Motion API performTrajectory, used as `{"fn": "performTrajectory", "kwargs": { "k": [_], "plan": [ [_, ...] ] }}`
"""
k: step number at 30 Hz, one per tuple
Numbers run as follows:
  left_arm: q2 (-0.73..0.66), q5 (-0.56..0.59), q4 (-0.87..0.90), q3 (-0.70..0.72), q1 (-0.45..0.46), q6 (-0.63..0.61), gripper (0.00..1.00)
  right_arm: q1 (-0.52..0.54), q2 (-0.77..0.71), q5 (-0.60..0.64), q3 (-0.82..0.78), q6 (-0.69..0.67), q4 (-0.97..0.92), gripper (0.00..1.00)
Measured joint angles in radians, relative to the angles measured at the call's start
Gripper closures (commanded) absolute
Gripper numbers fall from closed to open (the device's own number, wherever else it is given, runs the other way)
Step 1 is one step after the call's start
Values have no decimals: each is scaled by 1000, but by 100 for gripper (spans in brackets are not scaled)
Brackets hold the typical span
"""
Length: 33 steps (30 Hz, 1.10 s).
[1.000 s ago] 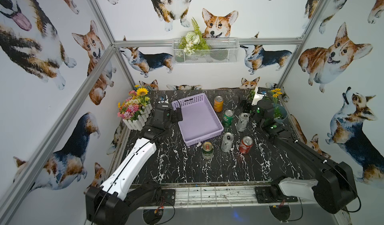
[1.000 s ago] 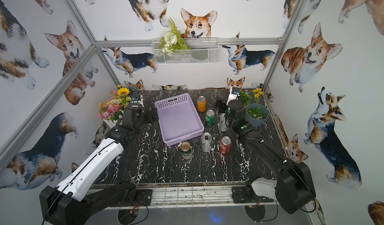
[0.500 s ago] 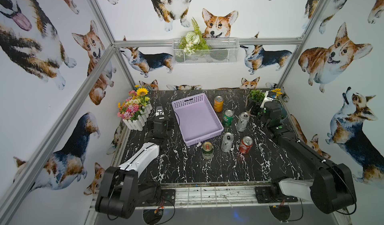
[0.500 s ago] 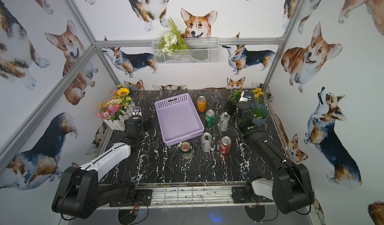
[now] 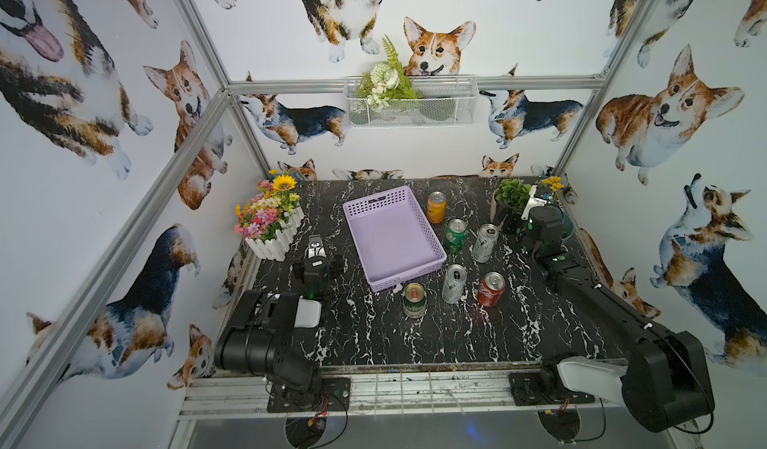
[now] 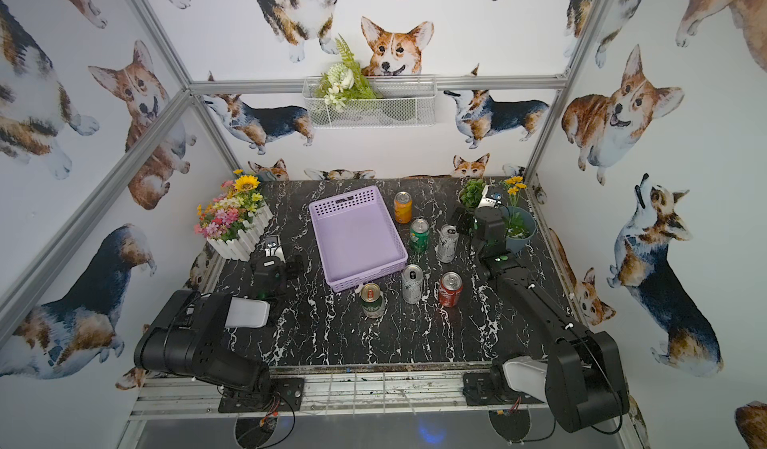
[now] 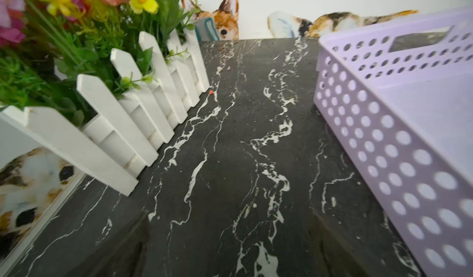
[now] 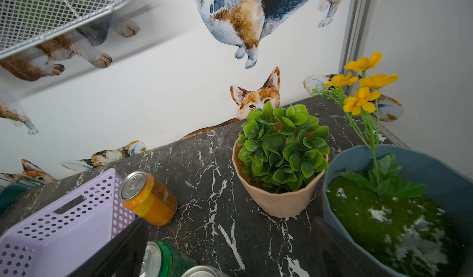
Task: Take out the drinks from the basket
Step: Reset both arms
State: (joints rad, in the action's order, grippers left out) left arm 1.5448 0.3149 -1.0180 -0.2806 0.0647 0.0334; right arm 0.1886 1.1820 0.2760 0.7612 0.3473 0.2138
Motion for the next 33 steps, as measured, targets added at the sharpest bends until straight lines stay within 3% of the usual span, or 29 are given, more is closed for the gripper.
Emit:
{"fn": "performTrajectory", "kwargs": {
  "k": [9, 14, 20, 26, 33],
  "plan": [
    [21, -64, -157, 24, -6, -22, 0, -66, -74, 55, -219, -212, 223, 0],
    [21, -80, -171, 24, -6, -22, 0, -97, 32, 13, -398, -302, 390, 0],
    [21, -83, -174, 24, -6, -22, 0, -177, 143, -74, -560, -322, 665, 0],
    [21, -83, -174, 24, -6, -22, 0, -197, 251, -204, -613, -323, 901, 0],
    [21, -83, -174, 24, -6, -22, 0, -218, 269, -257, -615, -322, 982, 0]
  ]
}}
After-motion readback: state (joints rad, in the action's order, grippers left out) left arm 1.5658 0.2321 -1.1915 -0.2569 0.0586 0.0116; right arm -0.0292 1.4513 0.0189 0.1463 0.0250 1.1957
